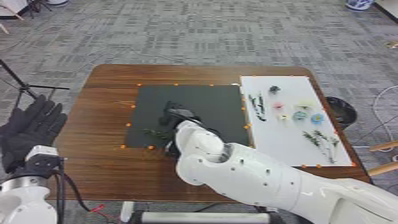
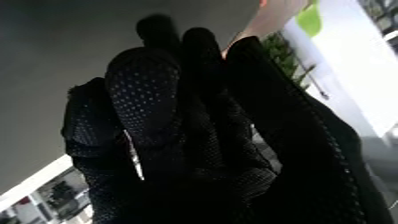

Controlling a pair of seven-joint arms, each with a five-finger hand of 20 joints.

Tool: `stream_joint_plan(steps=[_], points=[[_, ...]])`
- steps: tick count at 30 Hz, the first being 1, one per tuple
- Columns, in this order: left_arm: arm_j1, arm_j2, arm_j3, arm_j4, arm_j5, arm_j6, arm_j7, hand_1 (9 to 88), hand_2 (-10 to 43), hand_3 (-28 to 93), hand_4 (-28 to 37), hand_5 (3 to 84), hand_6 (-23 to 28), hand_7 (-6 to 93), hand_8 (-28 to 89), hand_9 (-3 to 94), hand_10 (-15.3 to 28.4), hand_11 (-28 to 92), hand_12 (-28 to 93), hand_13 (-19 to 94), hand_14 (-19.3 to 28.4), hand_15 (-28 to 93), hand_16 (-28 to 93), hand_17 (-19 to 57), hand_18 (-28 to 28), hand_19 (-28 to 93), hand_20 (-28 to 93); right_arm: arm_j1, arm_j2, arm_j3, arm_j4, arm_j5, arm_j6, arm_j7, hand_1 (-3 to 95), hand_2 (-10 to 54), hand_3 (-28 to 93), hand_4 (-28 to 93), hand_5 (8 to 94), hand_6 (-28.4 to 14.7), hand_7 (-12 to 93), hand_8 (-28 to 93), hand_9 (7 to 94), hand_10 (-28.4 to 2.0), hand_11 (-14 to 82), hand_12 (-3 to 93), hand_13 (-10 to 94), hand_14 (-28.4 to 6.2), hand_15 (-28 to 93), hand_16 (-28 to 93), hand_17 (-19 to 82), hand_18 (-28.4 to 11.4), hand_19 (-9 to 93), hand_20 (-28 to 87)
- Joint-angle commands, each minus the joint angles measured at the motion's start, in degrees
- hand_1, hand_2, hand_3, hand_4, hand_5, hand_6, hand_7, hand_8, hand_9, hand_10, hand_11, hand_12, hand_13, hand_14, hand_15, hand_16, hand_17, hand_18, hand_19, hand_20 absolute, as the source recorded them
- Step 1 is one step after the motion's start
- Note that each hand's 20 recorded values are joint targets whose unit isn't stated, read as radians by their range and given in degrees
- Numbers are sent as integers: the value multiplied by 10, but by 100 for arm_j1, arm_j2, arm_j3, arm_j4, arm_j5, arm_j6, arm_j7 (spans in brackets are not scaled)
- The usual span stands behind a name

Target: Arrange flowers

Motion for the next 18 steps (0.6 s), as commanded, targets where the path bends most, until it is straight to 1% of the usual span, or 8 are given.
stream_joint_plan(steps=[1, 2, 4, 8, 12, 14, 15, 18], points=[[55, -63, 3, -6, 0, -33, -58, 265, 165, 748, -283, 464, 98, 113, -83, 364, 156, 227, 105, 274, 152, 278, -51, -56, 155, 366, 100, -188, 313, 278, -305, 407, -713, -11, 468, 84, 694, -188, 544, -68, 647, 170, 705, -205, 149, 158, 770, -87, 624, 327, 453, -228, 899, 298], [32, -60, 8, 7, -10, -53, -64, 265, 165, 748, -283, 464, 98, 114, -82, 364, 155, 227, 104, 273, 152, 279, -51, -56, 155, 366, 100, -212, 295, 300, -330, 506, -701, 20, 466, 85, 694, -185, 544, -69, 648, 172, 704, -207, 147, 157, 770, -88, 620, 325, 451, -229, 896, 295], [-9, -51, 20, 20, 7, -39, -92, 265, 165, 747, -283, 464, 98, 113, -83, 364, 155, 226, 104, 272, 153, 281, -50, -57, 155, 367, 100, -273, 278, 322, -375, 623, -721, -30, 465, 87, 692, -179, 543, -70, 648, 174, 700, -210, 143, 155, 768, -92, 602, 318, 448, -229, 887, 287], [-92, -13, 77, 56, 37, -83, -145, 265, 165, 746, -283, 464, 98, 114, -83, 364, 156, 225, 105, 271, 155, 283, -49, -57, 155, 366, 100, -393, 233, 508, -365, 1325, -789, -464, 468, 92, 685, -181, 537, -71, 652, 177, 687, -210, 137, 153, 761, -92, 591, 314, 440, -226, 879, 280], [-153, 16, 137, 93, 38, -113, -220, 265, 165, 747, -283, 464, 99, 113, -83, 364, 155, 225, 105, 271, 155, 284, -49, -58, 155, 366, 101, -521, 160, 650, -339, 1785, -814, -617, 469, 100, 680, -188, 528, -69, 661, 166, 664, -207, 137, 150, 745, -92, 588, 312, 423, -216, 867, 275], [-125, 10, 123, 85, 42, -110, -218, 265, 165, 747, -283, 465, 99, 113, -83, 365, 155, 225, 105, 271, 156, 284, -49, -59, 155, 367, 101, -568, 129, 676, -316, 1889, -867, -750, 469, 101, 679, -189, 525, -66, 665, 164, 659, -205, 134, 149, 743, -91, 589, 312, 419, -214, 865, 275], [-140, 19, 127, 96, 43, -119, -222, 265, 165, 747, -283, 464, 99, 114, -83, 365, 155, 225, 105, 271, 156, 284, -49, -59, 155, 367, 101, -578, 115, 700, -294, 1970, -921, -809, 469, 102, 678, -190, 523, -65, 666, 162, 655, -204, 133, 149, 742, -90, 590, 312, 418, -213, 864, 275], [-143, 28, 131, 96, 49, -110, -250, 265, 165, 747, -283, 464, 98, 114, -83, 365, 155, 225, 105, 271, 157, 285, -49, -59, 156, 367, 101, -661, 34, 779, -256, 2072, -944, -802, 469, 103, 677, -193, 521, -64, 670, 157, 650, -203, 131, 148, 735, -89, 589, 311, 412, -211, 860, 276]])
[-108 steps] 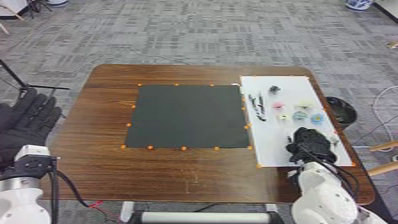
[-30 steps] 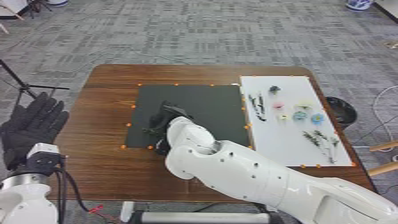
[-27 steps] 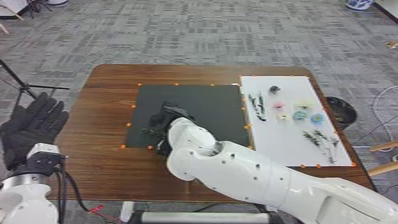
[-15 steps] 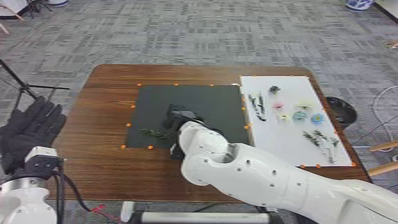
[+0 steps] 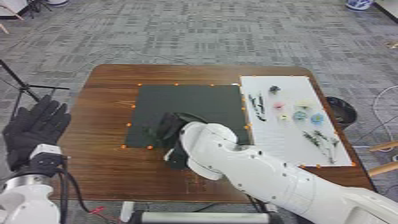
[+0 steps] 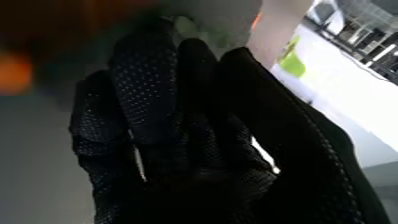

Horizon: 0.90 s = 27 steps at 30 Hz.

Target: Arrange flowers

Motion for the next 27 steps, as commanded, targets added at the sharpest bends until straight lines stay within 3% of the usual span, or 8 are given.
stream_joint_plan(steps=[1, 16, 20, 22, 27], points=[[-16, 45, 46, 33, 42, -76, -97, 265, 165, 747, -283, 464, 98, 114, -83, 365, 155, 226, 105, 271, 156, 285, -50, -59, 156, 367, 101, -242, -195, 36, 116, 79, -127, -128, 469, 104, 678, -194, 520, -64, 672, 155, 648, -204, 130, 148, 733, -89, 589, 310, 412, -210, 858, 276], [29, 38, 108, 8, 41, -77, -107, 265, 167, 745, -283, 464, 98, 114, -83, 364, 156, 225, 106, 271, 156, 285, -49, -59, 156, 367, 101, -230, -253, 56, 212, -168, 104, -312, 470, 104, 679, -205, 516, -61, 681, 140, 624, -198, 123, 136, 728, -89, 588, 301, 412, -201, 847, 278], [65, 22, 84, -4, 30, -93, -58, 265, 166, 747, -283, 464, 98, 115, -83, 364, 156, 224, 105, 271, 156, 283, -50, -59, 156, 366, 101, -175, -220, -57, 115, -689, 210, 88, 465, 98, 690, -201, 519, -59, 680, 136, 626, -203, 124, 134, 729, -90, 586, 297, 416, -204, 845, 278], [98, 2, 53, -18, 29, -127, -10, 265, 165, 748, -283, 464, 99, 114, -83, 364, 156, 224, 105, 271, 156, 283, -50, -58, 156, 366, 101, -132, -112, -57, -14, -796, 180, 146, 463, 94, 695, -198, 521, -58, 678, 136, 630, -207, 125, 133, 731, -90, 585, 295, 418, -206, 845, 276], [129, -58, -29, -87, 120, -288, -85, 264, 164, 748, -283, 461, 98, 113, -83, 362, 155, 222, 104, 270, 153, 276, -51, -57, 155, 364, 99, -311, 240, 228, -580, -1200, 168, 164, 379, 68, 692, -169, 521, -74, 656, 143, 643, -224, 124, 135, 740, -100, 570, 283, 425, -216, 853, 259]])
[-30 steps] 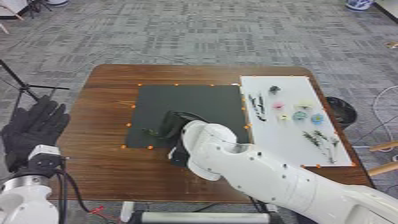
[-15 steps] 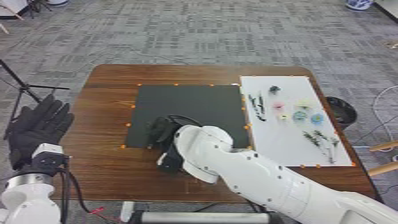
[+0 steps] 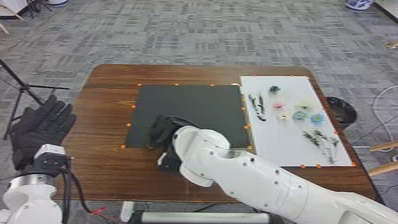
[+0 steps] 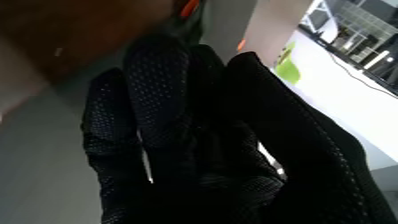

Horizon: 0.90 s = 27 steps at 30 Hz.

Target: Arrange flowers

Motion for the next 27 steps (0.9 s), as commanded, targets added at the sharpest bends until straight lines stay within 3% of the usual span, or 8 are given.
stream_joint_plan(steps=[1, 3, 7, 11, 14, 17, 22, 27], points=[[135, -100, -118, -109, 126, -278, -44, 264, 164, 747, -283, 460, 98, 112, -83, 361, 155, 221, 104, 269, 152, 274, -52, -57, 154, 363, 98, -215, 587, 385, -759, -460, 101, 92, 366, 67, 692, -163, 520, -78, 650, 144, 643, -226, 124, 135, 741, -102, 569, 281, 426, -218, 855, 256], [159, -61, -133, -148, 129, -282, -17, 264, 163, 746, -283, 458, 97, 109, -83, 360, 155, 220, 103, 266, 150, 266, -54, -56, 153, 359, 96, -519, 797, 836, -1071, -42, 51, -120, 329, 76, 698, -155, 513, -93, 627, 140, 640, -230, 122, 136, 739, -106, 569, 280, 423, -222, 861, 248], [29, 138, -129, -100, 88, -226, -41, 262, 163, 744, -283, 455, 97, 104, -82, 357, 154, 214, 101, 266, 147, 258, -53, -55, 151, 357, 95, -1193, 1153, 1892, -1541, 760, 70, -660, 297, 106, 719, -163, 436, -123, 624, 93, 560, -244, 134, 157, 657, -129, 616, 276, 356, -226, 855, 249], [-283, 373, 17, -13, 35, -206, -59, 261, 162, 744, -283, 453, 94, 99, -81, 353, 152, 205, 97, 263, 144, 244, -55, -53, 150, 354, 94, -1585, 1668, 2452, -1800, 446, 438, -1162, 277, 129, 741, -153, 475, -114, 437, -138, 548, -229, 156, 166, 637, -122, 637, 261, 335, -227, 836, 285], [-648, 785, 212, 186, -159, -107, -232, 261, 162, 745, -283, 453, 95, 99, -80, 353, 153, 205, 98, 263, 145, 243, -52, -53, 149, 354, 94, -1840, 2020, 2957, -1872, 664, 396, -1275, 291, 94, 755, -161, 487, -106, 271, -92, 545, -201, 157, 166, 617, -127, 646, 266, 317, -225, 815, 302], [-985, 1034, 326, 320, -53, -197, -344, 261, 163, 744, -283, 454, 96, 101, -79, 354, 153, 208, 100, 264, 146, 247, -50, -53, 149, 355, 94, -2168, 2353, 3367, -2009, 101, 419, -1153, 306, 68, 755, -165, 477, -110, 216, -81, 525, -200, 150, 164, 600, -130, 648, 263, 307, -225, 806, 306], [-1364, 1234, 577, 419, -95, -107, -451, 261, 164, 745, -283, 453, 97, 101, -79, 343, 153, 202, 98, 263, 146, 247, -51, -55, 148, 360, 95, -2949, 2709, 4027, -2349, -1342, 802, -526, 309, -3, 746, -168, 439, -118, 147, -57, 500, -208, 139, 166, 588, -131, 652, 254, 304, -227, 803, 313], [-1332, 1134, 602, 356, -74, -153, -411, 260, 164, 746, -283, 451, 97, 101, -79, 336, 152, 201, 98, 260, 146, 246, -52, -55, 148, 361, 94, -3338, 2855, 4583, -2522, -2234, 429, 253, 334, -79, 736, -178, 450, -117, 126, -54, 497, -213, 133, 167, 586, -131, 654, 249, 302, -231, 803, 318]])
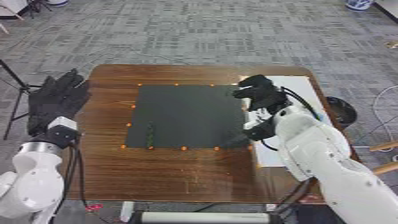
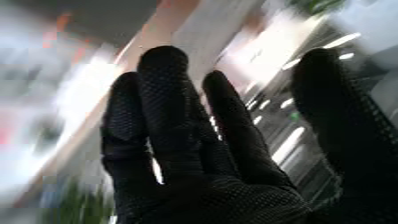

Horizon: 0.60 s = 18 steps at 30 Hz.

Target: Arrange flowers

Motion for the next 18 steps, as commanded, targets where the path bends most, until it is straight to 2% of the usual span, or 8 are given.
stream_joint_plan(steps=[1, 3, 5, 7, 8, 11, 16, 18], points=[[-55, -70, -2, -168, -5, 23, 57, 260, 164, 746, -283, 450, 97, 101, -79, 336, 152, 201, 99, 260, 145, 245, -52, -55, 148, 361, 94, -824, 439, 851, -207, -1322, -98, 886, 344, -87, 734, -182, 457, -117, 125, -54, 499, -213, 132, 167, 588, -131, 654, 249, 303, -232, 802, 320], [45, -94, -41, -235, 9, 48, 112, 261, 164, 746, -283, 450, 97, 101, -78, 336, 152, 201, 99, 260, 145, 246, -52, -55, 148, 362, 93, -1082, 533, 1102, -275, -1533, -249, 1015, 377, -95, 729, -188, 474, -115, 121, -56, 513, -210, 135, 168, 597, -127, 655, 248, 308, -237, 805, 324], [145, -137, -91, -283, 55, 18, 110, 261, 164, 746, -283, 451, 97, 101, -79, 338, 151, 203, 100, 260, 146, 246, -51, -55, 148, 363, 93, -1308, 582, 1395, -351, -1564, -553, 1150, 394, -95, 725, -194, 485, -113, 118, -57, 520, -208, 135, 168, 603, -126, 655, 249, 311, -239, 807, 324], [203, -178, -116, -291, 106, -12, 86, 261, 163, 746, -283, 452, 97, 101, -79, 339, 151, 203, 100, 260, 146, 247, -52, -55, 149, 363, 93, -1530, 611, 1677, -415, -1572, -766, 1292, 401, -95, 726, -204, 488, -112, 115, -57, 521, -208, 134, 168, 603, -126, 654, 253, 311, -240, 807, 325], [217, -181, -114, -301, 121, 28, 94, 261, 163, 746, -283, 452, 97, 101, -79, 339, 151, 204, 100, 260, 146, 246, -52, -55, 149, 363, 92, -1634, 624, 1811, -438, -1568, -866, 1353, 402, -95, 725, -211, 492, -113, 114, -57, 521, -209, 133, 169, 603, -125, 653, 255, 311, -240, 807, 325], [300, -198, -143, -357, 114, 32, 171, 261, 163, 745, -283, 453, 97, 101, -79, 341, 151, 205, 99, 261, 146, 246, -52, -55, 148, 362, 92, -1911, 703, 2073, -499, -1701, -1036, 1668, 403, -95, 724, -224, 496, -113, 110, -58, 524, -210, 131, 170, 604, -126, 652, 256, 312, -241, 808, 325], [463, -233, -216, -476, 181, 92, 219, 262, 164, 743, -283, 454, 97, 102, -79, 346, 152, 208, 99, 263, 146, 249, -51, -57, 150, 364, 92, -2429, 757, 2495, -630, -1963, -1446, 1939, 440, -95, 726, -255, 509, -118, 85, -61, 528, -210, 126, 170, 601, -127, 646, 258, 310, -250, 805, 324], [482, -239, -226, -493, 193, 78, 228, 262, 164, 744, -283, 453, 97, 103, -79, 344, 153, 207, 99, 263, 146, 250, -51, -58, 151, 364, 93, -2628, 724, 2690, -678, -1905, -1611, 2026, 445, -95, 721, -269, 515, -120, 79, -60, 534, -210, 126, 172, 602, -126, 645, 259, 309, -251, 805, 325]])
